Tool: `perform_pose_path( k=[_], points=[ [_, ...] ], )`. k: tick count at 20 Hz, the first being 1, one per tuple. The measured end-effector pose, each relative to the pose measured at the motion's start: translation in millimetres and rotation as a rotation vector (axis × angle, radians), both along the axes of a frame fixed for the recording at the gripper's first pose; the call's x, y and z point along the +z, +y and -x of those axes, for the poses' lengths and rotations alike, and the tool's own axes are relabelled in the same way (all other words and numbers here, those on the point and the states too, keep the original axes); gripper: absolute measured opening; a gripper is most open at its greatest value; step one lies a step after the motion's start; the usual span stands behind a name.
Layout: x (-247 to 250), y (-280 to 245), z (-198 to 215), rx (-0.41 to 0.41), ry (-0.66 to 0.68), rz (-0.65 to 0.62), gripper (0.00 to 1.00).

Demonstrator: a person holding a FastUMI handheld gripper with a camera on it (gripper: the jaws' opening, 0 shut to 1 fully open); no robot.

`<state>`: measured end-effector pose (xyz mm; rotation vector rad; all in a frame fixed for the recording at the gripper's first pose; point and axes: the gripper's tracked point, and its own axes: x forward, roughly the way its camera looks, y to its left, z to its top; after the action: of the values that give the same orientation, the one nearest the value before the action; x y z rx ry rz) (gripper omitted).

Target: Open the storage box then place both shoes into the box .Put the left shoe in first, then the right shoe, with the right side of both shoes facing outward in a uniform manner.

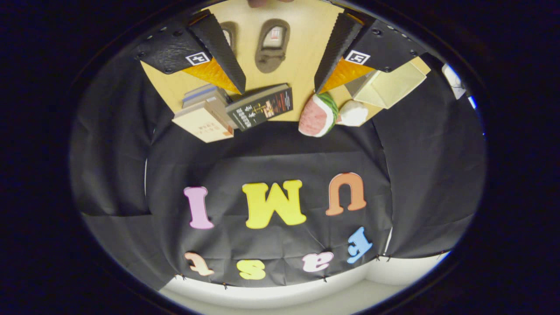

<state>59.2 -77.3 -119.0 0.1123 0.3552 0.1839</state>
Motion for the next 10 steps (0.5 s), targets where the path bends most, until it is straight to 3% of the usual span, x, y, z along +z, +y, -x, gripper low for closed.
perform_pose_path(
  k=[4, 10],
  points=[
    [-72, -12, -7, 0.009, 0.171, -0.006, 0.96],
    [-140, -15, -25, 0.047, 0.327, 0.026, 0.96]
  ],
)
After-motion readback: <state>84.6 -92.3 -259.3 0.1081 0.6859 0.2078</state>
